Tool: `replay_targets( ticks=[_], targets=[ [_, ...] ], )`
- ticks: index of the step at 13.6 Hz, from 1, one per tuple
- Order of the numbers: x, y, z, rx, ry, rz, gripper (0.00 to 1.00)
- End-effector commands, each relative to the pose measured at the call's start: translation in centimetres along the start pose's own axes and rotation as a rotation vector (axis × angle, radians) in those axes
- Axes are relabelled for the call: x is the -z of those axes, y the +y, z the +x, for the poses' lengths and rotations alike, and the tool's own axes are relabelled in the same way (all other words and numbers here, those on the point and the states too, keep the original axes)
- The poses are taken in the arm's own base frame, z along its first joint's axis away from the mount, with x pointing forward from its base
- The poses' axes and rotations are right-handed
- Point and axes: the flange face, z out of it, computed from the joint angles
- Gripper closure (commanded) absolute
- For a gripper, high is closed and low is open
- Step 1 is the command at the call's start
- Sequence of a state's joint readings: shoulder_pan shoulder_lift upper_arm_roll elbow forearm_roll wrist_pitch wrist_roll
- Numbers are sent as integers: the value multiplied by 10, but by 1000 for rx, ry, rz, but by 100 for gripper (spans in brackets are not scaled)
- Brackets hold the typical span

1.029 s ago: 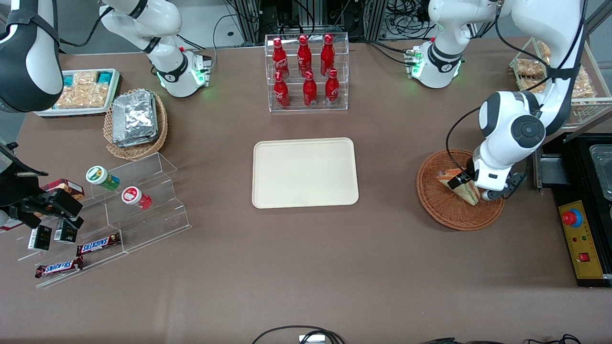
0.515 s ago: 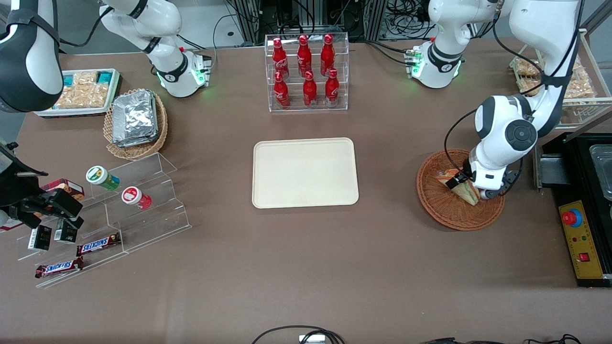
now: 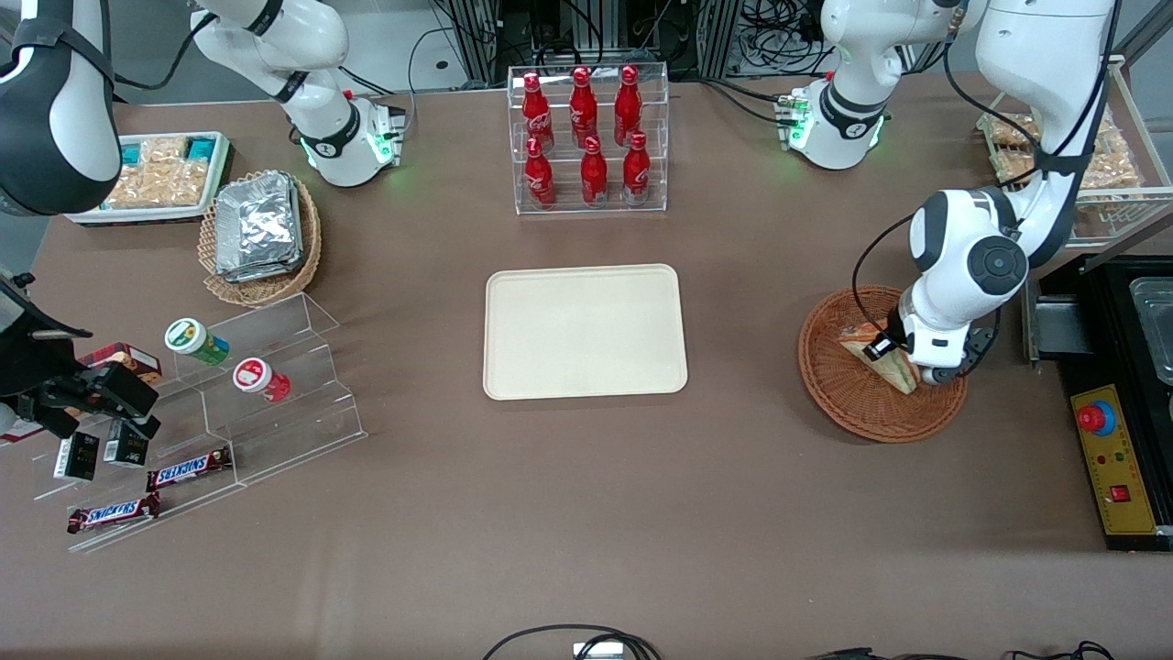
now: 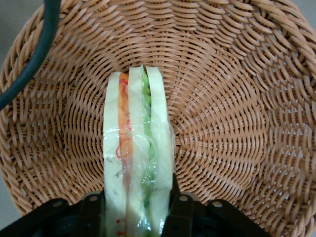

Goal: Place sandwich from basket to tray
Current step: 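Close the left gripper on the sandwich and lift it, then carry the sandwich with the left gripper over the cream tray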

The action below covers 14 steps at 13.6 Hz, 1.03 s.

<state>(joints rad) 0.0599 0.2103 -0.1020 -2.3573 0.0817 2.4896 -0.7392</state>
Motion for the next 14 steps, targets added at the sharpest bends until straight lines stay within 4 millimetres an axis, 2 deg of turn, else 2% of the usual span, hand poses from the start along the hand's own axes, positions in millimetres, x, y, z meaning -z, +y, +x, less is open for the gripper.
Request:
replay_targets(
  ticks=[1, 4, 7, 9, 11, 14],
  targets=[
    [5, 1, 3, 20, 21, -1, 100],
    [36, 2, 7, 1, 14, 28, 100],
    [87, 18, 17, -48, -18, 80, 100],
    [119, 32, 16, -97, -22, 89, 100],
    [139, 58, 2, -168, -24, 93, 100],
    [151, 98, -34, -336, -3, 73, 100]
  ],
)
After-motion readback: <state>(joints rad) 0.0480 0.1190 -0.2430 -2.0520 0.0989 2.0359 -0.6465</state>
